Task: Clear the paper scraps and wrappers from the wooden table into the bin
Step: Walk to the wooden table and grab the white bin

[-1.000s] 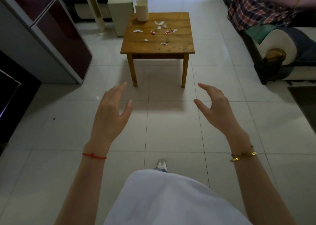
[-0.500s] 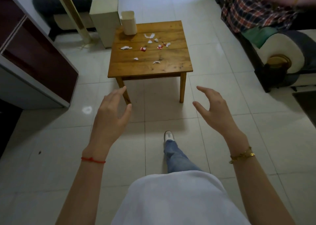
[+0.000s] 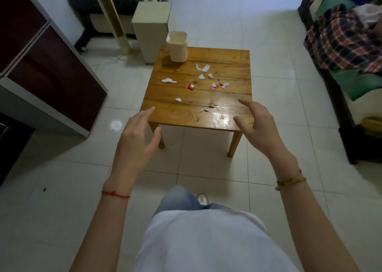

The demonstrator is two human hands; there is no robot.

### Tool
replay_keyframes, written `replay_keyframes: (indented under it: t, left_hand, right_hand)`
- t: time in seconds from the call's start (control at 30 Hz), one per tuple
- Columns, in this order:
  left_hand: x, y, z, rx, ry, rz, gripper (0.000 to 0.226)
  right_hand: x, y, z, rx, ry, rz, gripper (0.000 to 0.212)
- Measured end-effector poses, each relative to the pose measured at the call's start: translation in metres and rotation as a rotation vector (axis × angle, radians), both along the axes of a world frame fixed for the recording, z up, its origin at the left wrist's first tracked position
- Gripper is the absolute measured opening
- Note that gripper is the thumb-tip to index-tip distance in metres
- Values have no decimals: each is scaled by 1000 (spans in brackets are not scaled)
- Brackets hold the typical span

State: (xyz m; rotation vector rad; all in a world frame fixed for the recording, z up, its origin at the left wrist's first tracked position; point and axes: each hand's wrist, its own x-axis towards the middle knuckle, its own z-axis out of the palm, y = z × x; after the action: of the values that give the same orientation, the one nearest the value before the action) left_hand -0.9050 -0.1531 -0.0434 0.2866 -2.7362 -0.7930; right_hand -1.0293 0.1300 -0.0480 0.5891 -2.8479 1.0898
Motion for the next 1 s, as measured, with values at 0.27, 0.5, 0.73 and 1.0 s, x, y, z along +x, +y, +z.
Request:
replay_keyframes:
  t: [0.27,0.5,0.73,1.0]
  left_hand:
    - [-118,-45,-21,13,-32,-2,50]
    - [-244,-105,-35,43,-80,-50,47]
    - [-368,-163,-40,48,-131,-127,48]
    - [-470,-201,-58,34,-185,-115,49]
  right_hand:
    - [-112,-49,-24,14,-51,0,46]
    - [-216,-109,-44,-22,-130,-66,45]
    - [-315,-168,-57,-28,-191,-191,46]
    - [-403,-200,-76,48,-212,-216,47]
